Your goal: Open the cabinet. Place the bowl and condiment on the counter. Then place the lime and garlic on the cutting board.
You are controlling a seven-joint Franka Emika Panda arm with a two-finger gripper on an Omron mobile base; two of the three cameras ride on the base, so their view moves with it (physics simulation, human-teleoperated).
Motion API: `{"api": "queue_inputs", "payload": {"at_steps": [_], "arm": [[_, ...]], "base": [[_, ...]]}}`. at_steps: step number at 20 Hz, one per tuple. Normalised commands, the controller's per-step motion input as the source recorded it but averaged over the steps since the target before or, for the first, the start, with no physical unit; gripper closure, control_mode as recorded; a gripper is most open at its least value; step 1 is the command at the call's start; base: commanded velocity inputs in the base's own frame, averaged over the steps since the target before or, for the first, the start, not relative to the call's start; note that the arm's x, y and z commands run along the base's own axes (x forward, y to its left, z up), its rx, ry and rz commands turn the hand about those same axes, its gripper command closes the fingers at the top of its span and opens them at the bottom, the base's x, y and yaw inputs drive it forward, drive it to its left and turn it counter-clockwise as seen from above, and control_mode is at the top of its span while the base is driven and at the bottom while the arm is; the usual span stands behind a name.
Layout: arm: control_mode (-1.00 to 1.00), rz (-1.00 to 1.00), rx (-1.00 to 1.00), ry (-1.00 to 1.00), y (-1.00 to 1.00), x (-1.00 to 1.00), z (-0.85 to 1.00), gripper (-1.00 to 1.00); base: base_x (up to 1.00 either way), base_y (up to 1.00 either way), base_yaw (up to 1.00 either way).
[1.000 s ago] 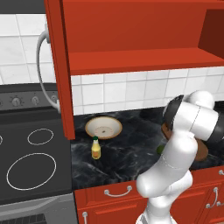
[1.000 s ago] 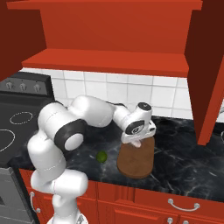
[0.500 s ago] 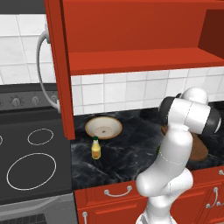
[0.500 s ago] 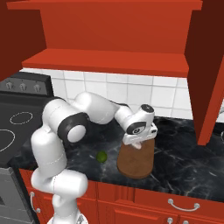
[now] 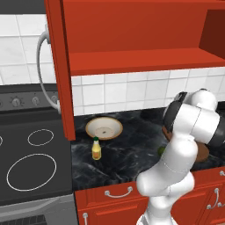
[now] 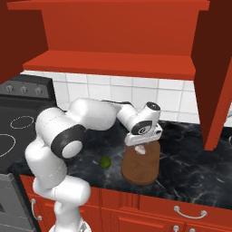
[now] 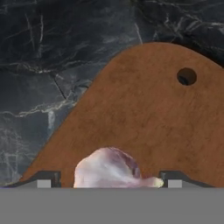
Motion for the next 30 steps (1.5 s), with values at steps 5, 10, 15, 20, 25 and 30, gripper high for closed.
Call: {"api": "queue_inputs", "payload": {"at_steps": [5,10,15,20,25,30], "arm": [[-1.0,0.0,-0.04,0.0,0.42,-0.29,0.63,-1.0],[-1.0,0.0,-0.06,0.0,0.32,-0.26,0.48,-1.0],[-1.0,-0.07,0.0,0.0,-0.05,-0.75,0.31,-1.0],[-1.0,-0.08,-0.01,0.01,-0.07,-0.69,-0.05,-1.0],[-1.0,-0.04,-0.03,0.04,0.13,-0.55,-0.02,-1.0],[-1.0,-0.17,-0.09,-0.18,0.16,-0.44,0.0,-1.0]], "base": [[0.0,0.0,0.0],[0.0,0.0,0.0],[0.0,0.0,0.0],[0.0,0.0,0.0],[0.0,0.0,0.0],[0.0,0.0,0.0]]}}
